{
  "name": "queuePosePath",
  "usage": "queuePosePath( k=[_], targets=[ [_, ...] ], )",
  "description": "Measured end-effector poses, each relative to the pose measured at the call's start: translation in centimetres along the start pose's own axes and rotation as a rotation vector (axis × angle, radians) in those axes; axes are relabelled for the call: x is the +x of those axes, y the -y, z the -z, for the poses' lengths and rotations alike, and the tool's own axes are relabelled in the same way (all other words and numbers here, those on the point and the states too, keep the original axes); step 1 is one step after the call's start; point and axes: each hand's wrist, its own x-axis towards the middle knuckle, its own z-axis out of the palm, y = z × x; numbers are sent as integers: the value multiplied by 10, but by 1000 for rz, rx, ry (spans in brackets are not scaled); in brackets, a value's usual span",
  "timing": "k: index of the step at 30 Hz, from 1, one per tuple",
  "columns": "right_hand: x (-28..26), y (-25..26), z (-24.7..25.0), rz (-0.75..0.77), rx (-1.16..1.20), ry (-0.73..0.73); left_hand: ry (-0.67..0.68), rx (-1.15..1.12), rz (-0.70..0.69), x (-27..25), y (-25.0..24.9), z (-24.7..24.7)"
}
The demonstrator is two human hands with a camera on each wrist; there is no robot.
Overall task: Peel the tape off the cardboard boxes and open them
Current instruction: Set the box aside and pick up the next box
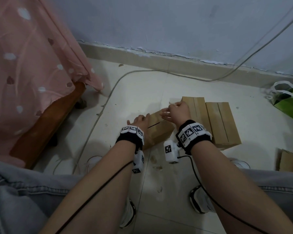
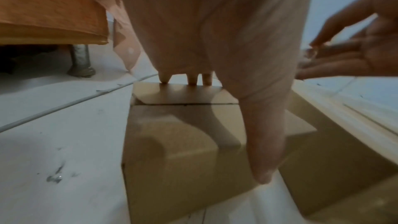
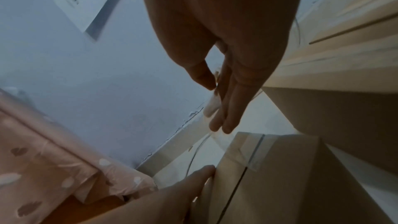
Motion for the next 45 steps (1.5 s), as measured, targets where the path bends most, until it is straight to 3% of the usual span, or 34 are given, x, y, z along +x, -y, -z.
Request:
queuePosePath(
  k=[5,17,25,32,37,42,45],
  targets=[
    [2,2,11,25,-138,-72,-40,127,-30,-1,-7,-11],
    [21,6,43,152,-267,-470,-16,108,-3,-11,15,-6],
    [13,5,49,278,-288,-624,-12,57,5,-16,19,-5],
    [12,7,37,286,-186,-568,-73,-34,63,-23,30,9],
    [15,10,27,201,-82,-469,-166,-375,-28,-23,24,19],
    [19,1,15,70,-164,-269,-55,-403,-7,-23,16,12],
    [19,0,14,69,-174,-228,-97,-488,-17,-25,11,17]
  ],
)
